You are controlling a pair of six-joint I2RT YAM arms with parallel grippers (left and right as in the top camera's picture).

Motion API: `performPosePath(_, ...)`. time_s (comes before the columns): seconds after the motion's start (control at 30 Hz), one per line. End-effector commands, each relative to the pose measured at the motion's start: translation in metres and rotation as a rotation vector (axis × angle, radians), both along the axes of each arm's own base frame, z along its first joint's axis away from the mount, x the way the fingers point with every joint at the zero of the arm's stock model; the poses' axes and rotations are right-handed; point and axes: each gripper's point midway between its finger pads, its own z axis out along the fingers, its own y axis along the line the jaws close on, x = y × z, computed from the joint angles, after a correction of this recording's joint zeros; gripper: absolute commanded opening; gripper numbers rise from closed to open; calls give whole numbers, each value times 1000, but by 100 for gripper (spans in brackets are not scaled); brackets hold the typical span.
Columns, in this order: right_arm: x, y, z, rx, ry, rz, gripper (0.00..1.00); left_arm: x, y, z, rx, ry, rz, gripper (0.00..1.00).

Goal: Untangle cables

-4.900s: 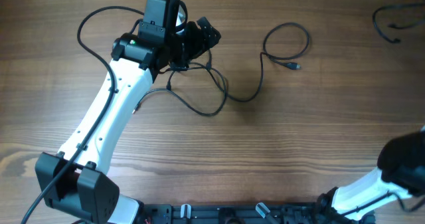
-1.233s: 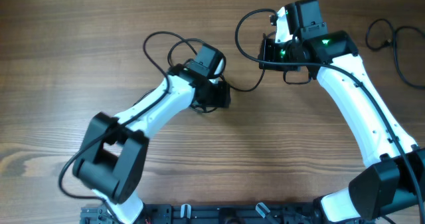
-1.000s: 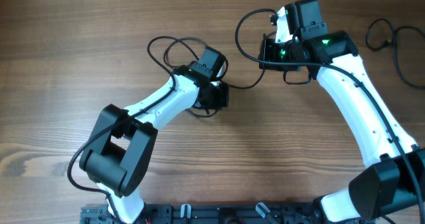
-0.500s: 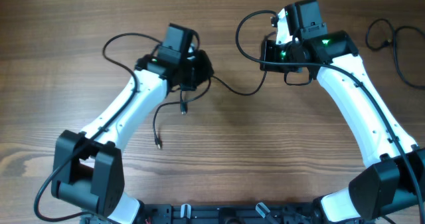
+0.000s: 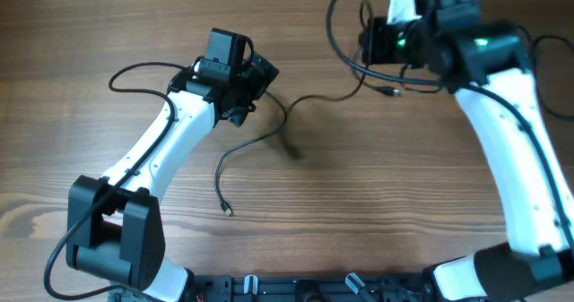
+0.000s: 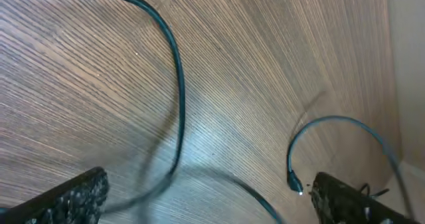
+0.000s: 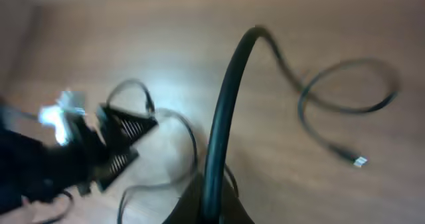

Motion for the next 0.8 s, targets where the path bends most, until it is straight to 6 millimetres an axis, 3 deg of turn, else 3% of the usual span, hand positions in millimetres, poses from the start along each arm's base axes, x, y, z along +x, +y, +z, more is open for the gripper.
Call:
performPosePath(0.0, 0, -33, 90, -59, -273, -132, 4, 4, -1, 11, 5, -32, 4, 100)
performPosePath(0.1, -14, -69, 167, -86, -499, -291, 4, 4, -1, 11, 6, -32, 2, 100)
performPosePath(0.13, -20, -75, 184, -96, -554, -312, 4, 4, -1, 11, 6, -33, 2, 100)
performPosePath(0.17, -28, -83, 206, -108, -626, -330, 4, 4, -1, 11, 6, -32, 1, 100)
performPosePath(0.2, -44, -103, 237, -141, -732, -409, 4, 4, -1, 11, 6, -33, 1, 100)
performPosePath(0.27, -63, -132, 259, -178, -797, -548, 4, 4, -1, 11, 6, -33, 2, 100)
performPosePath(0.37, -90, -180, 272, -254, -824, -778, 4, 4, -1, 11, 7, -33, 2, 100)
performPosePath(0.5, -102, -256, 263, -313, -771, -1008, 4, 4, -1, 11, 7, -33, 1, 100)
performPosePath(0.53, -112, -293, 253, -275, -737, -1164, 4, 4, 0, 11, 14, -36, 2, 100)
performPosePath(0.6, -118, -324, 241, -242, -696, -1271, 4, 4, 2, 10, 23, -33, 7, 100)
performPosePath(0.67, -105, -368, 208, -162, -589, -1305, 4, 3, 2, 10, 23, -29, 7, 100)
performPosePath(0.77, -65, -430, 135, -4, -389, -1318, 4, 3, 2, 10, 24, -28, 7, 100)
